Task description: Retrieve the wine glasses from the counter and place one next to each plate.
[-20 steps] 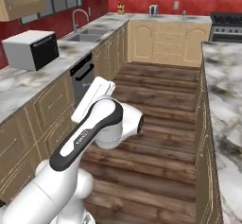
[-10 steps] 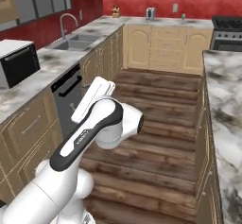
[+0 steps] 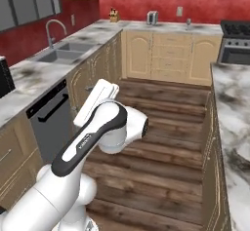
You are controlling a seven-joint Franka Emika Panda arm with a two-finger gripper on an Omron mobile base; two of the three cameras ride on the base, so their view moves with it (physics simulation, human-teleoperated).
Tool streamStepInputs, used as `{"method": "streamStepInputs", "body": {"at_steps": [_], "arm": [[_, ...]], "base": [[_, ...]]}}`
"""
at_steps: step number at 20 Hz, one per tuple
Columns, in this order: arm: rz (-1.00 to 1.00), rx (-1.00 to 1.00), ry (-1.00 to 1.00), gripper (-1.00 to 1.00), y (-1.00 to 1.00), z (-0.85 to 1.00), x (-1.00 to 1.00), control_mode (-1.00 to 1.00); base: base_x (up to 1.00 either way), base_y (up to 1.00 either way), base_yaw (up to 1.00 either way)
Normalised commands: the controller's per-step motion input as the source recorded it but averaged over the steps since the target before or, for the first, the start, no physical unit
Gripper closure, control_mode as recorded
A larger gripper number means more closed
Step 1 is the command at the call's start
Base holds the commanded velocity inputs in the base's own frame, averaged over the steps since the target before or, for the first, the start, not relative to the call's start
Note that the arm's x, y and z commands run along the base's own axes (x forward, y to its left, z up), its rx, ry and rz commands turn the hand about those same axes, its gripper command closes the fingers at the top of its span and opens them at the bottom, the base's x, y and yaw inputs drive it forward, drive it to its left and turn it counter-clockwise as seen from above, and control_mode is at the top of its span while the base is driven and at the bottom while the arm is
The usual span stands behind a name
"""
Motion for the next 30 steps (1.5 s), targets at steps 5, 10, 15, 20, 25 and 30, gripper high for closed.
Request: {"method": "streamStepInputs", "body": {"at_steps": [5, 10, 15, 20, 25, 30], "arm": [[0.0, 0.0, 0.0, -1.0, 0.0, 0.0, 0.0, 1.0], [0.0, 0.0, 0.0, -1.0, 0.0, 0.0, 0.0, 1.0], [0.0, 0.0, 0.0, -1.0, 0.0, 0.0, 0.0, 1.0], [0.0, 0.0, 0.0, -1.0, 0.0, 0.0, 0.0, 1.0], [0.0, 0.0, 0.0, -1.0, 0.0, 0.0, 0.0, 1.0], [0.0, 0.0, 0.0, -1.0, 0.0, 0.0, 0.0, 1.0]], "base": [[1.0, 0.0, 0.0], [1.0, 0.0, 0.0], [1.0, 0.0, 0.0], [1.0, 0.0, 0.0], [1.0, 0.0, 0.0], [1.0, 0.0, 0.0]]}}
